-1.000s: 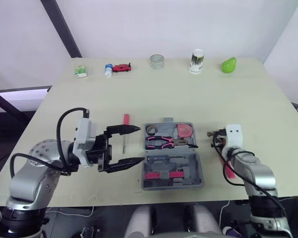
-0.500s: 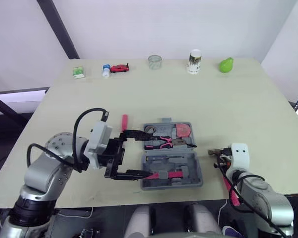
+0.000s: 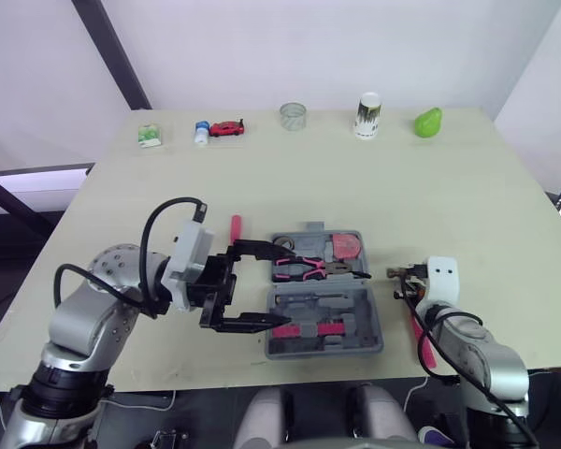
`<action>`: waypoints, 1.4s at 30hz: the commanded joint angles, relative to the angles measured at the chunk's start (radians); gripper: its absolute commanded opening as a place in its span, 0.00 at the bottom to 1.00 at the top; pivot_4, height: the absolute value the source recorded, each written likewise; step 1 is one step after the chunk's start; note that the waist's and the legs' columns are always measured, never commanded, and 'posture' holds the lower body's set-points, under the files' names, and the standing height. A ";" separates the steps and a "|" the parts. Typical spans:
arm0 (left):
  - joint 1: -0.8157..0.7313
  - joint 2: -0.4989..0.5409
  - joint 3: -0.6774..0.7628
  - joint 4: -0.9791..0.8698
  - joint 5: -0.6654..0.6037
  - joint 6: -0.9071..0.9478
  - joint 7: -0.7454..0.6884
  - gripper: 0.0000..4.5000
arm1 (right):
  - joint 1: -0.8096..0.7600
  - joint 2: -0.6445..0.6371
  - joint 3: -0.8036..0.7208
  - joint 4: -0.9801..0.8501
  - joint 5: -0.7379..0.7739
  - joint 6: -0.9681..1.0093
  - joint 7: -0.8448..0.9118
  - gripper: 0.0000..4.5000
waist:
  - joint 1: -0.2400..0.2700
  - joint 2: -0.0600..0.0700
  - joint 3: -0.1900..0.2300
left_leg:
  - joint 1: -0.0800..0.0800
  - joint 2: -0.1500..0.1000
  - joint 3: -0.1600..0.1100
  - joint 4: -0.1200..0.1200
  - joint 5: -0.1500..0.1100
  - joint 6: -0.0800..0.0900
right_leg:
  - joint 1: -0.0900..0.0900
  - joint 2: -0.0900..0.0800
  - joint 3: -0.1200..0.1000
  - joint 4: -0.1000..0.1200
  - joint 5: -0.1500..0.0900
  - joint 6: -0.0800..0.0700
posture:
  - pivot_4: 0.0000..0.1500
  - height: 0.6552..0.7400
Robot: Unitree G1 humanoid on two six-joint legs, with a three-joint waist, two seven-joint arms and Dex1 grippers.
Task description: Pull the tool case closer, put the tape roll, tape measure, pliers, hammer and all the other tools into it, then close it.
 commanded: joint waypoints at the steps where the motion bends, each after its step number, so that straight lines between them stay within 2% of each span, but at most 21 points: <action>1: 0.001 0.007 0.023 -0.024 -0.017 0.004 0.010 1.00 | -0.005 0.004 -0.008 -0.004 0.003 -0.029 -0.001 0.00 | 0.000 0.000 0.000 | 0.000 0.000 0.000 0.000 0.000 0.000 | 0.000 0.000 0.000 0.000 0.000 0.000 | 1.00 1.00; 2: 0.003 0.009 0.025 -0.026 -0.018 0.005 0.010 1.00 | -0.003 0.005 -0.006 -0.006 0.003 -0.030 -0.001 0.00 | 0.000 0.000 0.000 | 0.000 0.000 0.000 0.000 0.000 0.000 | 0.000 0.000 0.000 0.000 0.000 0.000 | 1.00 1.00; 4: 0.006 0.012 0.032 -0.030 -0.023 0.008 0.013 1.00 | 0.002 0.000 -0.001 -0.016 0.004 -0.025 0.002 0.21 | 0.000 0.000 0.000 | 0.000 0.000 0.000 0.000 0.000 0.000 | 0.000 0.000 0.000 0.000 0.000 0.000 | 1.00 1.00; 5: 0.008 0.013 0.036 -0.032 -0.027 0.010 0.016 1.00 | 0.005 -0.006 -0.004 -0.026 0.005 -0.019 0.005 0.26 | 0.000 0.000 0.000 | 0.000 0.000 0.000 0.000 0.000 0.000 | 0.000 0.000 0.000 0.000 0.000 0.000 | 1.00 1.00; 8: 0.016 0.018 0.049 -0.031 -0.031 0.012 0.016 1.00 | 0.019 -0.043 -0.016 -0.072 0.010 0.012 0.023 0.63 | 0.001 0.000 0.000 | 0.000 0.000 0.000 0.000 0.000 0.000 | 0.000 0.000 0.000 0.000 0.000 0.000 | 1.00 1.00; 9: 0.021 0.020 0.054 -0.031 -0.029 0.010 0.017 1.00 | 0.030 -0.071 -0.023 -0.103 0.013 0.028 0.038 0.70 | 0.002 0.000 0.000 | 0.000 0.000 0.000 0.000 0.000 0.000 | 0.000 0.000 0.000 0.000 0.000 0.000 | 1.00 1.00; 11: 0.026 0.020 0.065 -0.031 -0.029 0.008 0.024 1.00 | 0.059 -0.129 -0.041 -0.170 0.031 0.063 0.077 0.89 | 0.003 0.000 0.000 | 0.000 0.000 0.000 0.000 0.000 0.000 | 0.000 -0.001 0.000 0.000 0.000 0.000 | 1.00 1.00; 14: 0.035 0.018 0.077 -0.030 -0.032 0.005 0.031 1.00 | 0.077 -0.232 -0.095 -0.248 0.107 0.105 0.191 0.89 | 0.002 0.000 0.000 | 0.000 0.000 0.000 0.000 0.000 0.000 | 0.000 0.000 0.000 0.000 0.000 0.000 | 1.00 1.00; 18: 0.037 0.012 0.074 -0.025 -0.030 0.001 0.034 1.00 | 0.039 -0.477 -0.086 -0.219 0.170 0.016 0.428 0.89 | 0.000 0.001 0.001 | 0.000 0.000 0.001 0.000 0.000 0.000 | 0.000 0.000 0.001 -0.001 0.000 0.000 | 1.00 1.00; 20: 0.030 0.006 0.067 -0.018 -0.027 -0.002 0.036 1.00 | 0.031 -0.630 -0.027 -0.166 0.140 -0.110 0.573 0.89 | 0.000 0.001 0.001 | 0.001 0.000 0.000 0.000 0.000 0.000 | 0.000 0.000 0.000 -0.001 0.000 0.000 | 1.00 1.00; 24: 0.021 -0.005 0.062 -0.015 -0.024 -0.003 0.046 1.00 | -0.005 -0.826 0.074 -0.057 0.095 -0.349 0.816 0.89 | 0.002 0.000 0.001 | 0.000 -0.001 -0.001 0.000 0.000 0.000 | 0.001 0.001 -0.001 -0.001 0.000 0.000 | 1.00 1.00; 28: 0.032 -0.014 0.059 -0.030 -0.020 -0.003 0.059 1.00 | -0.132 -1.006 0.262 0.153 -0.039 -0.747 1.150 0.89 | 0.001 0.000 0.002 | 0.000 0.000 0.001 0.002 0.000 0.000 | 0.001 0.000 0.001 -0.001 0.000 0.001 | 1.00 1.00; 30: 0.033 -0.014 0.063 -0.032 -0.019 -0.004 0.066 1.00 | -0.227 -1.033 0.345 0.262 -0.098 -0.912 1.276 0.89 | -0.001 0.000 0.003 | 0.000 0.000 0.001 0.003 0.000 0.000 | 0.001 0.001 0.001 -0.001 0.000 0.001 | 1.00 1.00; 35: 0.044 -0.005 0.087 -0.033 -0.016 -0.007 0.076 1.00 | -0.497 -0.971 0.488 0.511 -0.241 -1.217 1.424 0.89 | -0.002 0.000 0.007 | 0.001 0.001 0.001 0.003 0.000 0.000 | 0.001 0.001 0.001 -0.001 0.001 0.001 | 1.00 1.00; 42: 0.077 -0.007 0.105 -0.071 -0.018 -0.005 0.109 1.00 | -0.787 -0.816 0.637 0.897 -0.417 -1.650 1.463 0.89 | 0.003 0.000 0.008 | 0.000 0.002 0.001 0.003 0.002 -0.003 | 0.001 0.000 0.001 -0.001 0.001 0.001 | 1.00 1.00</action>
